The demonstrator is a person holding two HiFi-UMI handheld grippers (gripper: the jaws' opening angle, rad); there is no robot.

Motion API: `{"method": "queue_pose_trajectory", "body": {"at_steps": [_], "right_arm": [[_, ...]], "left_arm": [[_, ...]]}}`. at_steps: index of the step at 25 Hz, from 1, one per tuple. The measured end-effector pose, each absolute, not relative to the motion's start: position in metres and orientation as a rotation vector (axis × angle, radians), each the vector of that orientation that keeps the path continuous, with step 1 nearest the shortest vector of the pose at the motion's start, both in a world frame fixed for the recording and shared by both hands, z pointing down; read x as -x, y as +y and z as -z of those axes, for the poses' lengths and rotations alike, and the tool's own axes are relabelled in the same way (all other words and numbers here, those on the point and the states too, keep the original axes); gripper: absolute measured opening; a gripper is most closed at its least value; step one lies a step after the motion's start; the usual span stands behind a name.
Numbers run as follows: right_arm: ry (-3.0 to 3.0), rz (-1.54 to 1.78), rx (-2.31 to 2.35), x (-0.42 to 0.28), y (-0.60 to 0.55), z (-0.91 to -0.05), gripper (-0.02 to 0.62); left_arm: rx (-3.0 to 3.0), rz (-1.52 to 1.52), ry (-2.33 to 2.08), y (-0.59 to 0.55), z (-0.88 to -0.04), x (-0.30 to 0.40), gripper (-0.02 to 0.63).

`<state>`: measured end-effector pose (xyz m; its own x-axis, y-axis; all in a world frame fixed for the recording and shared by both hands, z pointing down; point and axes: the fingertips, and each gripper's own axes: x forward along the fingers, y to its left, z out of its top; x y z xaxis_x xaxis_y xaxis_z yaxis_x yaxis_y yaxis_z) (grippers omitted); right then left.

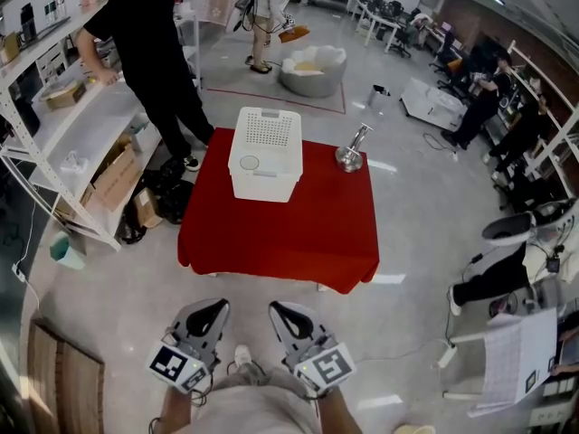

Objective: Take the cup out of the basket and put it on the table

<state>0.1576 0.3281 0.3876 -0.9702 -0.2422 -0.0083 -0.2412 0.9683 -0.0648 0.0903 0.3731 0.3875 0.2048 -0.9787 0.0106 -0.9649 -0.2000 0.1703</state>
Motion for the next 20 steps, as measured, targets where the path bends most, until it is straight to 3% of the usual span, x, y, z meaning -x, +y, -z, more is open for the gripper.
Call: {"method": "queue_pose_trajectory", "body": {"at_steps": [20], "right_arm": [[3.105, 0.100, 0.317, -0.122, 0.244, -0.386, 0.009]], "left_arm": [[-2.252, 0.148, -1.932, 0.292, -0.395, -0.054, 0.011]]}}
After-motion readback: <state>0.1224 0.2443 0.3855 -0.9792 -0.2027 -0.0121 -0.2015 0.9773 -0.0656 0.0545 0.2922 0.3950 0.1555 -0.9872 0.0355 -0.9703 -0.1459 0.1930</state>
